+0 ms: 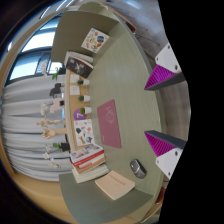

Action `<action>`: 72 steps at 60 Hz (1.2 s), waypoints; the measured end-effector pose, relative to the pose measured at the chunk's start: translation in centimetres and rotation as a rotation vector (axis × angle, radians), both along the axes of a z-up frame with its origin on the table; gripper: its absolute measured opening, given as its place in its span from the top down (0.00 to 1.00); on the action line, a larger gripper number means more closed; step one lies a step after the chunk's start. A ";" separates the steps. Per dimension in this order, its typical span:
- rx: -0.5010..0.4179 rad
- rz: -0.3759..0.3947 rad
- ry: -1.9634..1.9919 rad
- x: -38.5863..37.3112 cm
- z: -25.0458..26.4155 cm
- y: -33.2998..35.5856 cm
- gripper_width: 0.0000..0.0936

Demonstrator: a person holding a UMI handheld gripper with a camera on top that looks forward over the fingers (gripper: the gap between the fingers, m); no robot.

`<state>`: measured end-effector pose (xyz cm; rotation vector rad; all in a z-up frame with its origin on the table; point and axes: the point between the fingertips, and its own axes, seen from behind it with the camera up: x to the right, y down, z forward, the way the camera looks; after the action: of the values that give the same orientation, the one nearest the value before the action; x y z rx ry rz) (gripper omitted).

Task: Arrange mouse

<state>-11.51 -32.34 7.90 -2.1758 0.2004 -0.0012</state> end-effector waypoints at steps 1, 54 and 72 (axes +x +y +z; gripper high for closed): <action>-0.005 0.015 0.005 -0.9 -0.5 0.1 0.14; -0.114 0.216 0.021 -28.0 -8.7 13.5 0.17; -0.135 0.218 -0.046 -28.4 -9.1 16.4 0.29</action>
<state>-39.89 -15.98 -1.16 -2.3195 -0.0658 0.0596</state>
